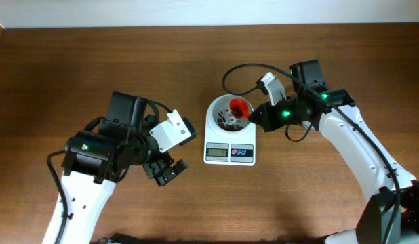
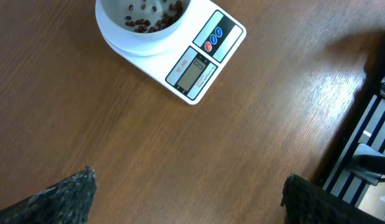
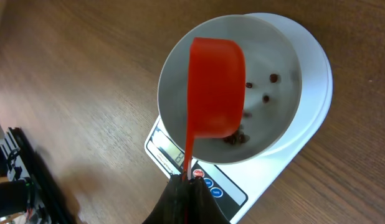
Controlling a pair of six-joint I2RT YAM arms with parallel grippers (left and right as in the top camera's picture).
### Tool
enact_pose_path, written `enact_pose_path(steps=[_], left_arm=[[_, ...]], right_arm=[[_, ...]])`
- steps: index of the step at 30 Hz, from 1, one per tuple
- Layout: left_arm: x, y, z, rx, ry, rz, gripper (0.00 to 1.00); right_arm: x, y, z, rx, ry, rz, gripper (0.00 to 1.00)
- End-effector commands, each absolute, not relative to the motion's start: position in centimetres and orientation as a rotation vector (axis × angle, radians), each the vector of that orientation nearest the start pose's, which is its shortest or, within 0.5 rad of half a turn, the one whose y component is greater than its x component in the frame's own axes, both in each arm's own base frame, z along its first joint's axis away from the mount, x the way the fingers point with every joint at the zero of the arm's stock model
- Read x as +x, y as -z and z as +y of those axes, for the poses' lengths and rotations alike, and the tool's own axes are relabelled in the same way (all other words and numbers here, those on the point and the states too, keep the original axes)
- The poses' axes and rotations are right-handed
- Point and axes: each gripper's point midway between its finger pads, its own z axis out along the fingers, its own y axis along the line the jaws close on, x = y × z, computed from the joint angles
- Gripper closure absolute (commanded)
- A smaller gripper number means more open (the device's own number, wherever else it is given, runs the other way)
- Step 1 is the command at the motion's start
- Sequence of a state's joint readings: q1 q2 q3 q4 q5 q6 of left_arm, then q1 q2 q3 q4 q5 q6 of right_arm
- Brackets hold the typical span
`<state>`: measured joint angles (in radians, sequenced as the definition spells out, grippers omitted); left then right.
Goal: Scoop and weigh 50g on scale
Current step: 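Tilt the orange scoop with the right gripper to pour beans into the bowl, then move the empty scoop back to the bean tub with the right gripper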
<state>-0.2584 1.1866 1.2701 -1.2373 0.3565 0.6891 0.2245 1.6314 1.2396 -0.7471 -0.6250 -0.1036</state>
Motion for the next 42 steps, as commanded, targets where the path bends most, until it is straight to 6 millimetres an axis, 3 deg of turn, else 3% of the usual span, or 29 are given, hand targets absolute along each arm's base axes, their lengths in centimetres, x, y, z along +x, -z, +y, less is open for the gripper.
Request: enact_pose_path(steps=[1, 4, 6, 7, 9, 10, 11, 13, 14, 17, 18, 20, 21, 23, 24, 25, 26, 28, 29, 30, 31, 32, 34, 35, 37, 38, 39, 41, 42], left_arm=[[23.4, -23.1, -12.5, 1.301, 0.346, 2.269, 0.01], [23.4, -23.1, -12.5, 1.301, 0.346, 2.269, 0.01], [23.4, -23.1, -12.5, 1.301, 0.346, 2.269, 0.01], [23.4, -23.1, -12.5, 1.301, 0.346, 2.269, 0.01], [23.4, -23.1, -12.5, 1.301, 0.346, 2.269, 0.01], [23.4, -23.1, -12.5, 1.301, 0.346, 2.269, 0.01], [23.4, -23.1, -12.5, 1.301, 0.346, 2.269, 0.01], [23.4, -23.1, -12.5, 1.301, 0.346, 2.269, 0.01], [23.4, -23.1, -12.5, 1.301, 0.346, 2.269, 0.01], [23.4, -23.1, -12.5, 1.301, 0.346, 2.269, 0.01], [23.4, -23.1, -12.5, 1.301, 0.346, 2.269, 0.01], [23.4, -23.1, -12.5, 1.301, 0.346, 2.269, 0.01], [23.4, -23.1, -12.5, 1.301, 0.346, 2.269, 0.01], [23.4, -23.1, -12.5, 1.301, 0.346, 2.269, 0.01], [23.4, -23.1, -12.5, 1.301, 0.346, 2.269, 0.01], [23.4, -23.1, -12.5, 1.301, 0.346, 2.269, 0.01], [23.4, -23.1, -12.5, 1.301, 0.346, 2.269, 0.01], [23.4, -23.1, -12.5, 1.301, 0.346, 2.269, 0.01], [23.4, -23.1, -12.5, 1.301, 0.346, 2.269, 0.01], [23.4, -23.1, -12.5, 1.301, 0.346, 2.269, 0.01], [23.4, -23.1, -12.5, 1.301, 0.346, 2.269, 0.01], [23.4, -23.1, -12.5, 1.301, 0.346, 2.269, 0.01], [23.4, -23.1, -12.5, 1.301, 0.346, 2.269, 0.01], [23.4, -23.1, -12.5, 1.301, 0.346, 2.269, 0.01], [23.4, -23.1, -12.5, 1.301, 0.346, 2.269, 0.01], [23.4, -23.1, -12.5, 1.301, 0.346, 2.269, 0.01], [23.4, -23.1, -12.5, 1.301, 0.346, 2.269, 0.01], [23.4, -23.1, -12.5, 1.301, 0.346, 2.269, 0.01], [23.4, -23.1, -12.5, 1.301, 0.346, 2.269, 0.01]], right_arm=[[33.8, -15.4, 18.8, -0.673, -0.922, 2.500, 0.96], [34.5, -14.2, 17.5, -0.512, -0.806, 2.604, 0.96], [33.5, -15.5, 19.3, -0.717, -0.948, 2.477, 0.96], [34.8, -14.0, 17.3, -0.496, -0.781, 2.610, 0.96], [33.3, -15.4, 19.5, -0.756, -0.956, 2.461, 0.96], [34.6, -14.0, 17.7, -0.546, -0.815, 2.592, 0.96], [33.6, -14.8, 19.0, -0.680, -0.914, 2.521, 0.96], [34.6, -13.9, 17.7, -0.538, -0.794, 2.600, 0.96], [33.8, -14.6, 18.9, -0.680, -0.891, 2.526, 0.96], [33.5, -14.3, 19.0, -0.726, -0.869, 2.525, 0.96], [34.5, -13.4, 17.7, -0.586, -0.740, 2.607, 0.96], [33.2, -14.2, 19.8, -0.806, -0.832, 2.501, 0.96], [34.7, -13.0, 17.9, -0.611, -0.636, 2.612, 0.96], [33.7, -13.4, 19.5, -0.806, -0.701, 2.530, 0.96], [34.9, -12.7, 17.8, -0.619, -0.559, 2.616, 0.96], [33.5, -13.6, 19.9, -0.850, -0.716, 2.502, 0.96], [34.9, -12.9, 18.2, -0.659, -0.589, 2.590, 0.96], [33.8, -13.8, 20.2, -0.844, -0.713, 2.490, 0.96], [34.9, -13.1, 18.7, -0.666, -0.598, 2.575, 0.96], [33.6, -14.0, 20.6, -0.852, -0.744, 2.476, 0.96], [34.7, -13.6, 19.5, -0.733, -0.650, 2.530, 0.96], [33.5, -14.2, 20.8, -0.856, -0.765, 2.467, 0.96], [35.5, -12.9, 18.0, -0.592, -0.538, 2.599, 0.96], [34.0, -13.9, 20.4, -0.845, -0.711, 2.475, 0.96], [36.1, -12.8, 17.3, -0.536, -0.479, 2.607, 0.96], [33.8, -14.1, 20.8, -0.883, -0.727, 2.450, 0.96], [35.5, -13.3, 18.9, -0.684, -0.562, 2.543, 0.96], [33.8, -14.3, 21.1, -0.909, -0.736, 2.427, 0.96], [35.1, -13.3, 19.3, -0.736, -0.584, 2.531, 0.96]])
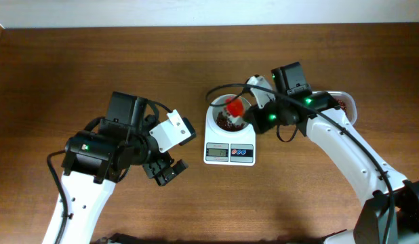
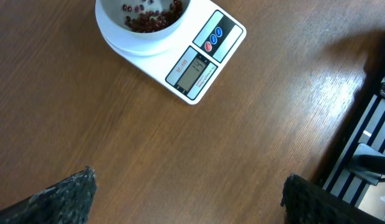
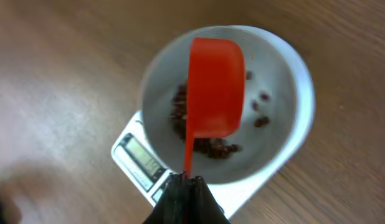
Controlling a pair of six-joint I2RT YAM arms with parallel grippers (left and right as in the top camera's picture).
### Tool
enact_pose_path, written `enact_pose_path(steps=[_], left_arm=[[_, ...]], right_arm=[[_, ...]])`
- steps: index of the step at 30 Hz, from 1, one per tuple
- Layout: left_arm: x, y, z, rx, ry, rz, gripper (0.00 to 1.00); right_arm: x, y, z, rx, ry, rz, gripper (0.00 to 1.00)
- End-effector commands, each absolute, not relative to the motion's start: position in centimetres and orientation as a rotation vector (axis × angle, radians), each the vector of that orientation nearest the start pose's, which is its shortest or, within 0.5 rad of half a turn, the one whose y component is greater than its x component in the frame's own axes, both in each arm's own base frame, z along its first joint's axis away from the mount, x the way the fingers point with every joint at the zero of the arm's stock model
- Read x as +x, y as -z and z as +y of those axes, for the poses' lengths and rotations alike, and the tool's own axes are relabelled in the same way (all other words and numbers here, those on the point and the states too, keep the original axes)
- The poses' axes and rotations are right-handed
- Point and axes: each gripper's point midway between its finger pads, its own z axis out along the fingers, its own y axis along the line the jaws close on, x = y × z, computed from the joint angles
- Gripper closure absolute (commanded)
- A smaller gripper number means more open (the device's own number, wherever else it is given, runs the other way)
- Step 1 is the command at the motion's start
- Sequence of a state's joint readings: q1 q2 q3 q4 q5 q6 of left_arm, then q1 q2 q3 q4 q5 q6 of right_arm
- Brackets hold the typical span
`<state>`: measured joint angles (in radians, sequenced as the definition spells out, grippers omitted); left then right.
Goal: Scoop and weigh 50g on scale
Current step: 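Move the empty scoop back to the bean tub with the right gripper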
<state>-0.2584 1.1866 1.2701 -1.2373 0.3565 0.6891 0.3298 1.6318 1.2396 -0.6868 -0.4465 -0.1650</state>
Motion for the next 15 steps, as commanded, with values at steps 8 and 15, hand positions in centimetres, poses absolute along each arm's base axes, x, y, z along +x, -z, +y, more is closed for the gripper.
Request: enact_pose_path(steps=[8, 15], left_arm=[[23.4, -23.1, -12.5, 1.301, 0.346, 2.269, 0.01], [23.4, -23.1, -12.5, 1.301, 0.346, 2.269, 0.01]], right_arm=[[35.2, -13.5, 19.3, -0.736, -0.578, 2.524, 0.96], [35.8, -22.8, 8.6, -0.382, -0.440, 2.417, 0.96]])
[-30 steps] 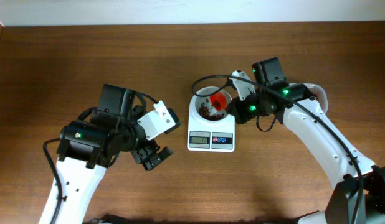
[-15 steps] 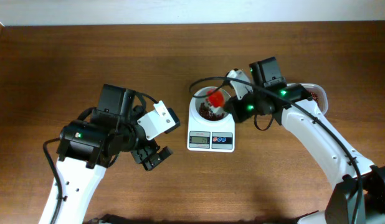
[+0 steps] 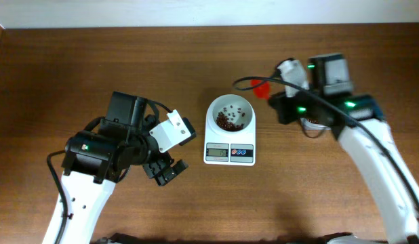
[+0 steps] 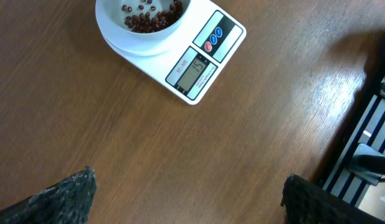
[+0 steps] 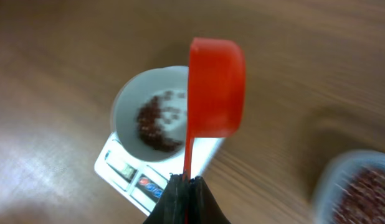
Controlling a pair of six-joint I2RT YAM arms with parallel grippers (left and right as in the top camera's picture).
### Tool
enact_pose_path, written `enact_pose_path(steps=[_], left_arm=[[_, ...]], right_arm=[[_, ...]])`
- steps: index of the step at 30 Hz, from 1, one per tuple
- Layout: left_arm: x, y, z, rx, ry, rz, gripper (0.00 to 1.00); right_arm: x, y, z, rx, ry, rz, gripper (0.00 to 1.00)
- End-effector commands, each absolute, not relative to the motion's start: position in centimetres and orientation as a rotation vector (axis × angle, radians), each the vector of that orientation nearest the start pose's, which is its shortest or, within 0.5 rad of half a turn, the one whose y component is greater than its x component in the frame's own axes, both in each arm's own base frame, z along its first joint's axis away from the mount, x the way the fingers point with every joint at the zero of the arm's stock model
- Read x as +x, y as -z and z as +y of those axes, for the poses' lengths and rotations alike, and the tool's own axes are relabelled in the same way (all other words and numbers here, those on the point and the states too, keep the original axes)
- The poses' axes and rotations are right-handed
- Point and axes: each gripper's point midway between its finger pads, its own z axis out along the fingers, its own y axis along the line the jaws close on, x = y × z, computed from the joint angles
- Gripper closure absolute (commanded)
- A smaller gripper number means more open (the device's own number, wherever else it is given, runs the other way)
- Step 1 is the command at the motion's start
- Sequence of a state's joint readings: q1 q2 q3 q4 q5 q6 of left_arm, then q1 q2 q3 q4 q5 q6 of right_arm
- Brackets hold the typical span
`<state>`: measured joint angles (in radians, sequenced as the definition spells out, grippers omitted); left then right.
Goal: Scoop and weigh 50g on scale
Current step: 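Move the empty scoop back to the bean tub with the right gripper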
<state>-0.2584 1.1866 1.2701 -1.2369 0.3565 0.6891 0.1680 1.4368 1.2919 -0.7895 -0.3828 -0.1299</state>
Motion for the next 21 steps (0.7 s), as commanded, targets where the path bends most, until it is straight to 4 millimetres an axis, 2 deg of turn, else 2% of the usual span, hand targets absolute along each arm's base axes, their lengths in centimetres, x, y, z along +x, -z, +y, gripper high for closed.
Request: enact_pose_path(steps=[1, 2, 3, 5, 6, 9, 13, 15, 19, 21], left_arm=[[23.4, -23.1, -12.5, 1.301, 0.346, 2.269, 0.01], [23.4, -23.1, -12.5, 1.301, 0.346, 2.269, 0.01], [23.4, -23.1, -12.5, 1.301, 0.346, 2.269, 0.01], [23.4, -23.1, -12.5, 1.301, 0.346, 2.269, 0.01], [23.4, -23.1, -12.5, 1.301, 0.346, 2.269, 0.01], [23.4, -23.1, -12.5, 1.301, 0.346, 2.269, 0.01], [23.4, -23.1, -12.5, 1.301, 0.346, 2.269, 0.01], [23.4, -23.1, -12.5, 1.301, 0.346, 2.269, 0.01], [23.4, -23.1, -12.5, 1.301, 0.346, 2.269, 0.01], [23.4, -23.1, -12.5, 1.301, 0.346, 2.269, 0.01]], right_arm=[[35.5, -22.3, 6.7, -0.314, -0.426, 2.459, 0.96], [35.1, -21.5, 4.0, -0.217, -0.384, 2.513, 0.96], [34.6, -20.2, 0.2, -0.101, -0.265, 2.568, 0.96], [33.6, -18.1, -1.6, -0.177, -0.197, 2.611, 0.96], [33.0, -16.8, -2.6, -0.160, -0.137, 2.652, 0.96], [33.2, -13.4, -3.3, -0.140, -0.112, 2.724, 0.96], [35.2, -10.2, -4.5, -0.102, -0.065, 2.766, 0.96], [35.5, -8.8, -6.0, -0.028, -0.059, 2.793, 0.96], [35.2, -8.8, -8.5, 0.143, -0.078, 2.775, 0.96], [35.6, -9.1, -7.2, 0.128, -0.200, 2.748, 0.96]])
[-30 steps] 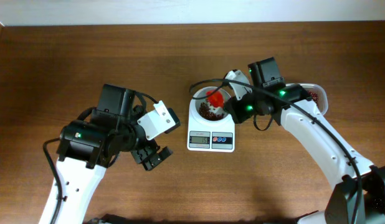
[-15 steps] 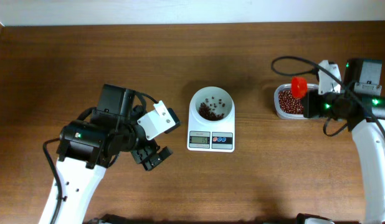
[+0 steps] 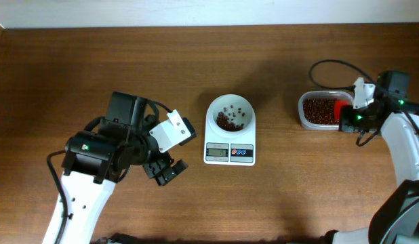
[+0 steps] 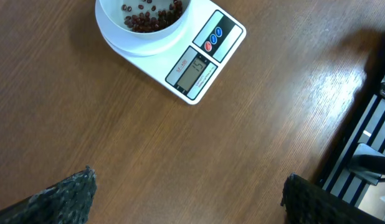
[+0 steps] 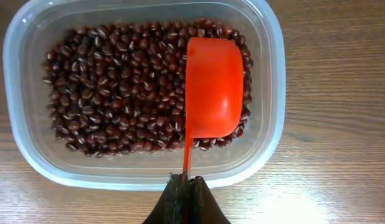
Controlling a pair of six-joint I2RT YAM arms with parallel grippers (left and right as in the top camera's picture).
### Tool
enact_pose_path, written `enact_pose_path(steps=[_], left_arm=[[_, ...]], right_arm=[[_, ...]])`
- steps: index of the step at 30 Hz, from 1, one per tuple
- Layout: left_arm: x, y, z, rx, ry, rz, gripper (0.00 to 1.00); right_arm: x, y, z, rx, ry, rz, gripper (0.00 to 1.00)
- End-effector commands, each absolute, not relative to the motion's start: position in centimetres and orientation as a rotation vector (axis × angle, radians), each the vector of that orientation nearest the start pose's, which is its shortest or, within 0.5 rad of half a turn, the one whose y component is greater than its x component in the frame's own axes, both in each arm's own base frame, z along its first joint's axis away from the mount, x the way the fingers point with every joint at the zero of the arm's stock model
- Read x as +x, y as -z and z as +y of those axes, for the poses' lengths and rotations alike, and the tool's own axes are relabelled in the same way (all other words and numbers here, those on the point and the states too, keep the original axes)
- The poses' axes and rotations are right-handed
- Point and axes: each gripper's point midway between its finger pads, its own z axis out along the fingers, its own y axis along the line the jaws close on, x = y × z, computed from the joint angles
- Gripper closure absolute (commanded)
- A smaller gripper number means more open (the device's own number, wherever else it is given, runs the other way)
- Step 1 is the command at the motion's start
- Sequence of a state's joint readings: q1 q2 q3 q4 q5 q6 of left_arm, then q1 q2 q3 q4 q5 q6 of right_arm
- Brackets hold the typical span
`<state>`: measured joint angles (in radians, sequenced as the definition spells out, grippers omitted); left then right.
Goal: Scoop and weigh 50g on scale
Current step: 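Move the empty scoop back to the bean tub with the right gripper, then dip the scoop into the red beans and fill it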
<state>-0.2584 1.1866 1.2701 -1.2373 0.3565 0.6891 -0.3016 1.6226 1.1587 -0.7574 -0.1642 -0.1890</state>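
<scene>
A white scale [image 3: 230, 154] sits mid-table with a white bowl [image 3: 229, 113] on it holding a small heap of dark red beans [image 4: 150, 20]. Its display [image 4: 191, 71] appears to read 15. My right gripper [image 5: 186, 181] is shut on the thin handle of a red scoop [image 5: 213, 86]. The scoop hangs over the right part of a clear tub of beans [image 5: 118, 93], seen at the table's right [image 3: 321, 110]. The left gripper [image 4: 186, 186] stands open over bare wood, left of the scale, with nothing between its fingers.
The table's far edge meets a pale wall at the top of the overhead view. A black cable [image 3: 331, 66] loops behind the tub. A dark slatted frame [image 4: 367, 124] shows at the right of the left wrist view.
My right gripper has moved with the red scoop from just right of the scale's bowl to over the bean tub at the table's right. The left arm has not moved.
The scoop was held over the bowl, which held only a few beans. Then more beans lay in the bowl with the scoop still above it. Then the scoop was clear of the bowl to its right, and now it hangs over the tub.
</scene>
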Motion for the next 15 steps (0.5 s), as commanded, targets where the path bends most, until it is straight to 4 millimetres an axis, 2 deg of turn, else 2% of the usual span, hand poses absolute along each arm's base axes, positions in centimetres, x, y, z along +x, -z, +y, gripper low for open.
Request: enact_pose_path(steps=[1, 4, 8, 10, 15], left_arm=[[23.4, -23.1, -12.5, 1.301, 0.346, 2.269, 0.01], [23.4, -23.1, -12.5, 1.301, 0.346, 2.269, 0.01], [23.4, -23.1, -12.5, 1.301, 0.346, 2.269, 0.01], [23.4, -23.1, -12.5, 1.301, 0.346, 2.269, 0.01], [23.4, -23.1, -12.5, 1.301, 0.346, 2.269, 0.01]], right_arm=[[35.6, -9.1, -6.8, 0.122, -0.226, 2.743, 0.96], [35.5, -8.9, -6.1, 0.116, -0.286, 2.742, 0.96], [35.5, -7.4, -3.8, 0.107, -0.493, 2.754, 0.96], [35.7, -7.8, -2.8, 0.093, -0.585, 2.722, 0.96], [35.7, -8.0, -2.3, 0.127, -0.634, 2.716, 0.96]])
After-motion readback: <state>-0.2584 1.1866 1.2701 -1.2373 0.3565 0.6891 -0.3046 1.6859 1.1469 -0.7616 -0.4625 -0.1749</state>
